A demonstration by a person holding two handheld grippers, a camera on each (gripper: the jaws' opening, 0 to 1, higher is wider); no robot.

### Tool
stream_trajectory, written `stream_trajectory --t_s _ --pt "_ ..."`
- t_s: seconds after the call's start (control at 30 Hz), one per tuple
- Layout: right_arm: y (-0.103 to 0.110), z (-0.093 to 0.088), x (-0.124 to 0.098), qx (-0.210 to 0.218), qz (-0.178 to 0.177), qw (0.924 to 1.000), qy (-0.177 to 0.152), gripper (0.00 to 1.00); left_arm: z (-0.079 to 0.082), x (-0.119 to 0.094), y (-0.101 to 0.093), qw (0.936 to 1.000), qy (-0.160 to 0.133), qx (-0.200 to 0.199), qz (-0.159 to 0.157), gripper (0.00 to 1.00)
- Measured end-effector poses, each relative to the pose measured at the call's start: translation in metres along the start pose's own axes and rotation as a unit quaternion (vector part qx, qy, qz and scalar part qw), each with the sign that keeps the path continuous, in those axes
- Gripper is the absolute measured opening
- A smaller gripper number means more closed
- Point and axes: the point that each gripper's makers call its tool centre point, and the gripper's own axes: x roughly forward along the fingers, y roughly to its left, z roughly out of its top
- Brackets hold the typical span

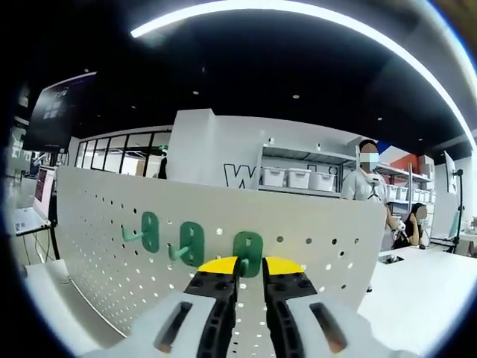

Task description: Insert the hook assembly into the mounting plate slot until the hook locks in place.

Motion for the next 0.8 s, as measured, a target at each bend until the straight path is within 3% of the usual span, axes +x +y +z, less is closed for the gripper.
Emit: stream_trajectory --t_s 0.4,0.8 --pt "0.004 -0.007 -0.026 -0.002 0.007 1.0 0.005 0.12 -0.002 -0.001 -0.004 1.0 -0.004 -0.004 -0.003 0.39" --pt "0.06 -0.035 -0.05 -0.011 0.071 0.9966 0.04 0.12 -0.005 -0.018 -0.003 0.9997 -0.018 -0.013 0.013 0.39"
